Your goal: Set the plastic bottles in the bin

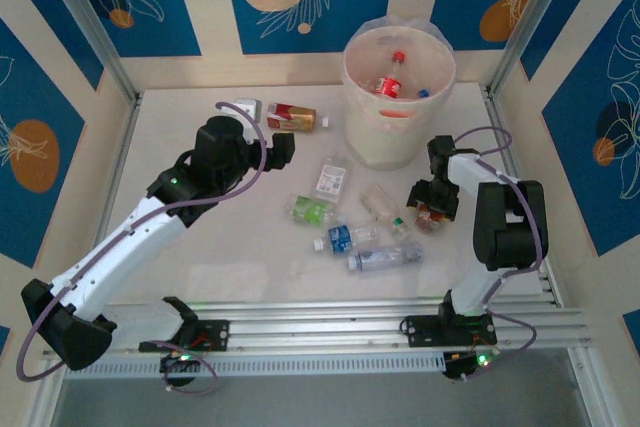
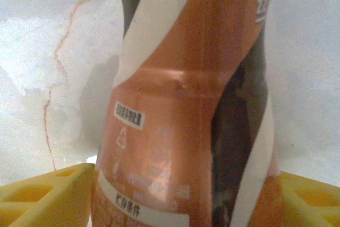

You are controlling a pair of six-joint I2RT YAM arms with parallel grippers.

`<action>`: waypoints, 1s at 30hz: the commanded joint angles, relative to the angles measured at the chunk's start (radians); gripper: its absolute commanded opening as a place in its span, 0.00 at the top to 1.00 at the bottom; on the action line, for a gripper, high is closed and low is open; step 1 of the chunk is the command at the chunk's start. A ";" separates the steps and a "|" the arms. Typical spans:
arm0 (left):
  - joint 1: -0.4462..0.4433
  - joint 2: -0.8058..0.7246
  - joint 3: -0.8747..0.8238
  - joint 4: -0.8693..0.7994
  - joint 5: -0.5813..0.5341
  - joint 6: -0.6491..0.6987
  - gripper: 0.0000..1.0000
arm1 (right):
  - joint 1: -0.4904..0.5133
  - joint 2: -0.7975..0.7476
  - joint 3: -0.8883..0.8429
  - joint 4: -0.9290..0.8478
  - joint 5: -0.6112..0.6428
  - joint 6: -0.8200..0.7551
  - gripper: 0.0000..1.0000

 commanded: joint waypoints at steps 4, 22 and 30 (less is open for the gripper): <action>0.009 -0.001 0.014 -0.013 -0.018 -0.012 0.00 | -0.002 -0.025 0.005 0.017 0.018 0.025 0.42; 0.009 0.007 0.019 -0.014 -0.024 0.000 0.01 | 0.078 -0.600 0.095 -0.054 0.093 0.061 0.55; 0.008 0.009 0.020 -0.016 -0.022 0.002 0.01 | 0.078 -0.747 0.117 0.209 0.011 0.003 0.57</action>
